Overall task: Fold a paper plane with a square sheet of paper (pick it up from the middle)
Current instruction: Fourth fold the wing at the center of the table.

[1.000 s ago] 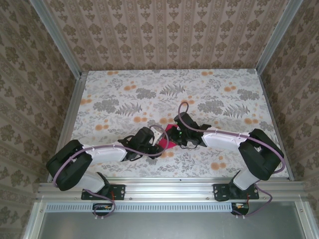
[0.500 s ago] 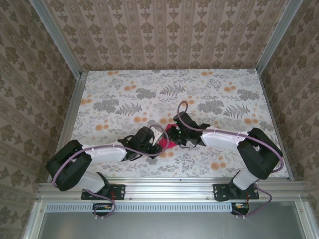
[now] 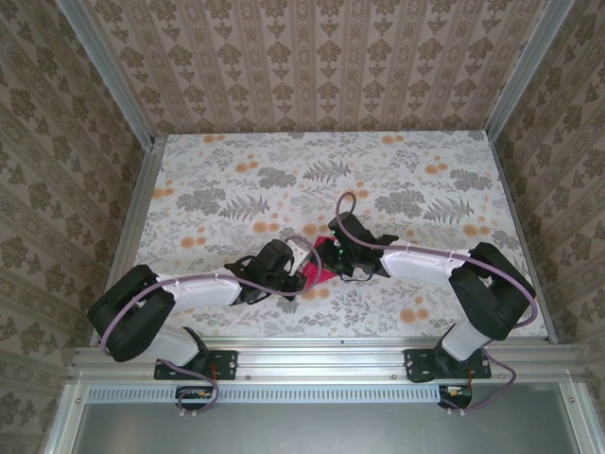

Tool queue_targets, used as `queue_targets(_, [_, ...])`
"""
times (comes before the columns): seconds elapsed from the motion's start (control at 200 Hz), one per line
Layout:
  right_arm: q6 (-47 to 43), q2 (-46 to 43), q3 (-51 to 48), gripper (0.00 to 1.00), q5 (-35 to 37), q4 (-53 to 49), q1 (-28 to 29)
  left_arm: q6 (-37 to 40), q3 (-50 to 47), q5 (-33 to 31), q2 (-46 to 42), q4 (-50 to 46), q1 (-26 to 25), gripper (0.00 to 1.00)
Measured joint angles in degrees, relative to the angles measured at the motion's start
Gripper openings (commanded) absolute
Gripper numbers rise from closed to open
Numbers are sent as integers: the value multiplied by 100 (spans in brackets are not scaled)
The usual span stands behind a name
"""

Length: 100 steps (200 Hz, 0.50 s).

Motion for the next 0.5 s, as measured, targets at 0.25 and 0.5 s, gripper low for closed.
queue_targets(0.25, [-120,-4,20,36,17,-74,-2,-116,-33,437,181,267,199,0])
queue_targets(0.5, [-350,-501,-101,37,79,-170,-111,-304,-116,1084,216,595,555,0])
